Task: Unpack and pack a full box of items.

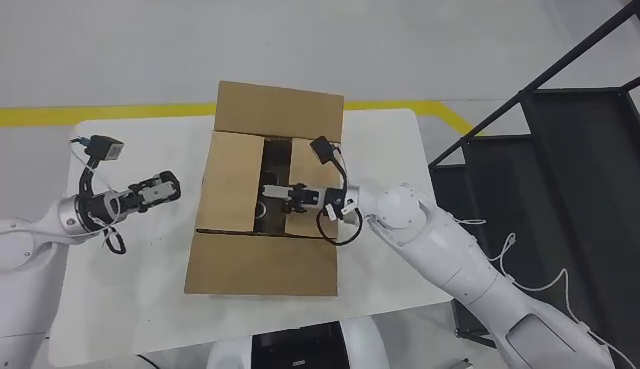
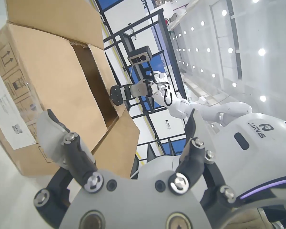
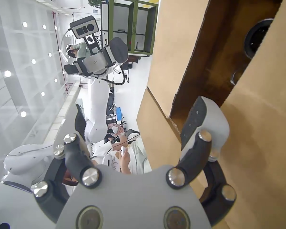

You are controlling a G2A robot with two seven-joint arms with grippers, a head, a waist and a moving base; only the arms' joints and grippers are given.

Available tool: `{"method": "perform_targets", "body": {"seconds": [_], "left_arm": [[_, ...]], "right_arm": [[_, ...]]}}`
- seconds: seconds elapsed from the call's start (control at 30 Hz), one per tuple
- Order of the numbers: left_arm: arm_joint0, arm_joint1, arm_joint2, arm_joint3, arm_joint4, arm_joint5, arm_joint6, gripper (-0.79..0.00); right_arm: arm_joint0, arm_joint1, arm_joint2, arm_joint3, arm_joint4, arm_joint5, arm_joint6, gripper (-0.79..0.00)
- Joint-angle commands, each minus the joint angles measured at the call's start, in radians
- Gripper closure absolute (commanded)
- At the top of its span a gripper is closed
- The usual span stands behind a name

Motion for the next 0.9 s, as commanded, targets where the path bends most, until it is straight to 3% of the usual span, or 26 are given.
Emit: {"method": "perform_targets", "body": {"seconds": [0.0, 0.23, 0.4, 0.7, 0.87], "left_arm": [[0.0, 0.0, 0.0, 0.0, -0.001, 0.0, 0.0, -0.785], [0.001, 0.0, -0.001, 0.001, 0.009, 0.001, 0.008, -0.785], [0.002, -0.002, 0.028, -0.005, 0.15, -0.02, 0.095, -0.785], [-0.055, -0.013, 0.114, 0.121, 0.341, -0.084, 0.208, -0.785], [-0.087, -0.029, 0.178, 0.178, 0.28, -0.141, 0.261, -0.785]], "right_arm": [[0.0, 0.0, 0.0, -0.001, 0.004, 0.001, 0.0, -0.785], [0.0, 0.0, 0.0, -0.001, 0.004, 0.001, 0.0, -0.785], [0.0, 0.0, 0.0, -0.001, 0.004, 0.001, 0.0, -0.785], [0.0, 0.0, 0.0, -0.001, 0.004, 0.001, 0.0, -0.785], [0.0, 0.0, 0.0, -0.001, 0.004, 0.001, 0.0, -0.785]]}}
